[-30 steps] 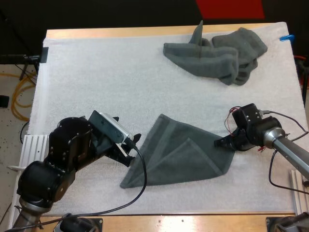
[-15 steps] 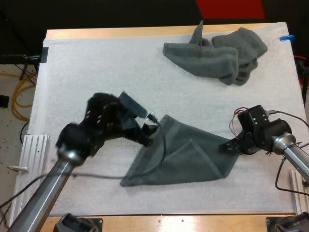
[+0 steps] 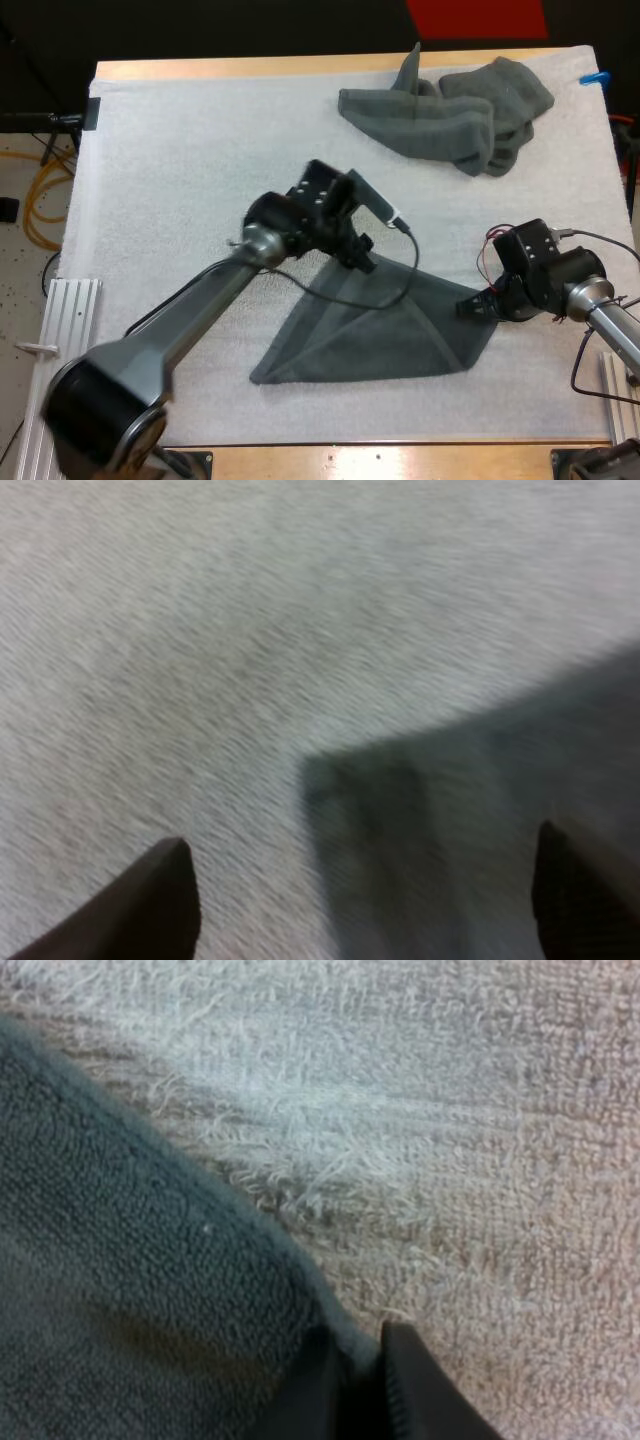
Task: Pick towel from pile fold and stack
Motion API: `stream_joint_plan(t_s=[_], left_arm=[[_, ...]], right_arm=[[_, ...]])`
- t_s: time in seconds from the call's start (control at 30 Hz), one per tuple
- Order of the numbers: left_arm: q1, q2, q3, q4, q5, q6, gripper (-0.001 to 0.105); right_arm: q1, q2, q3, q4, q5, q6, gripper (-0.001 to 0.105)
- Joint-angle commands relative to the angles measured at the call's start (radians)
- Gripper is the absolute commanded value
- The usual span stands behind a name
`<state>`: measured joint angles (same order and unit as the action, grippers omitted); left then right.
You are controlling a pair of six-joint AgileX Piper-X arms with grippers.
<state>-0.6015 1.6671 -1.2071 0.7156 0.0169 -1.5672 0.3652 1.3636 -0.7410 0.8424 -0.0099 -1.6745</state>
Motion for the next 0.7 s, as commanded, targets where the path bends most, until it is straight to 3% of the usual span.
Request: stream_joint_plan(t_s=[0.0, 0.13, 0.47, 0.67], left_arm=[[-0.012, 0.036, -0.032, -0.011, -0.069, 0.010, 0.066], [-0.018, 0.140, -0.081, -0.009, -0.127, 0.024, 0.066], [-0.018, 0.300, -0.163, 0.078, -0.134, 0.031, 0.066], [-0.018, 0.338, -0.178, 0.133, -0.134, 0.031, 0.052]], right_arm=[[0.002, -0.005, -0.001, 0.010, 0.010, -0.008, 0.000], [0.002, -0.005, -0.001, 0.012, 0.010, -0.013, 0.000], [0.002, -0.005, -0.001, 0.012, 0.010, -0.013, 0.000], [0.002, -0.005, -0.001, 0.012, 0.010, -0.013, 0.000]])
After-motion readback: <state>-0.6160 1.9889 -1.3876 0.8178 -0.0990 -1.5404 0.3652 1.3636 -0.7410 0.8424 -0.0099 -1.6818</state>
